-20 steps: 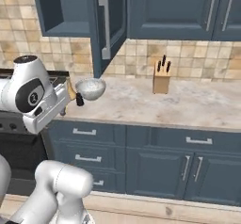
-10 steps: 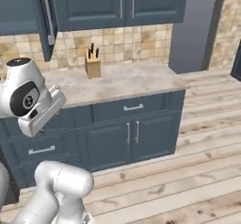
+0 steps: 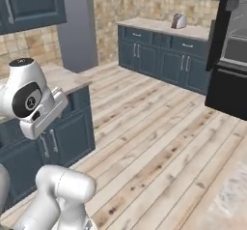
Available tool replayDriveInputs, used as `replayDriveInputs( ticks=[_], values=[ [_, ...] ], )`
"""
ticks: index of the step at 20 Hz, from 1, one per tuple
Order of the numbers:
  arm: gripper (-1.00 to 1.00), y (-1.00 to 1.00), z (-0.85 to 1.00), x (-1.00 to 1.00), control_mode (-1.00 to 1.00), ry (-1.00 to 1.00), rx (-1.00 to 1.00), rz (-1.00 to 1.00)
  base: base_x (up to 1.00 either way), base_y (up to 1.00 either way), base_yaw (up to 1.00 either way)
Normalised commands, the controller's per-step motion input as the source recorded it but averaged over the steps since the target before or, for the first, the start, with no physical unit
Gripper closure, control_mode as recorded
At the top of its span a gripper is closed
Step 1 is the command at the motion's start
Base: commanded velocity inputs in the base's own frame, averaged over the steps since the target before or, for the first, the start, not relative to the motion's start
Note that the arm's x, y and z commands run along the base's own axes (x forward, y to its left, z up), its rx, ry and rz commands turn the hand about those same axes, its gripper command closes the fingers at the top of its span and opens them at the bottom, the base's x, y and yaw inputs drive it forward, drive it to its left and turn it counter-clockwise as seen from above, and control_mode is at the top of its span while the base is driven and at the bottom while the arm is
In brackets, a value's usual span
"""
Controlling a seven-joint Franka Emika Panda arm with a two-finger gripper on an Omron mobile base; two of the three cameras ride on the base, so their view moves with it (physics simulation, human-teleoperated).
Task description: Retrieve the bottle and the shaker from the cabinet and place them next to the mixing bowl on the counter. Then add garlic from the fridge to the mixing bowl.
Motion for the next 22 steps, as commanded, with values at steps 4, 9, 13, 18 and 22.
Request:
replayDriveInputs(
  ticks=[4,9,13,18,22],
  values=[
    [-1.00,0.00,0.00,0.00,1.00,0.00,0.00,0.00,0.00,-0.46,-0.86],
    [-1.00,0.00,0.00,0.00,1.00,0.00,0.00,0.00,0.65,-0.05,-0.61],
    [-1.00,0.00,0.00,0.00,1.00,0.00,0.00,0.00,0.93,0.01,-0.39],
    [-1.00,0.00,0.00,0.00,1.00,0.00,0.00,0.00,0.96,0.20,-0.38],
    [-1.00,0.00,0.00,0.00,1.00,0.00,0.00,0.00,0.88,0.65,-0.37]
  ],
)
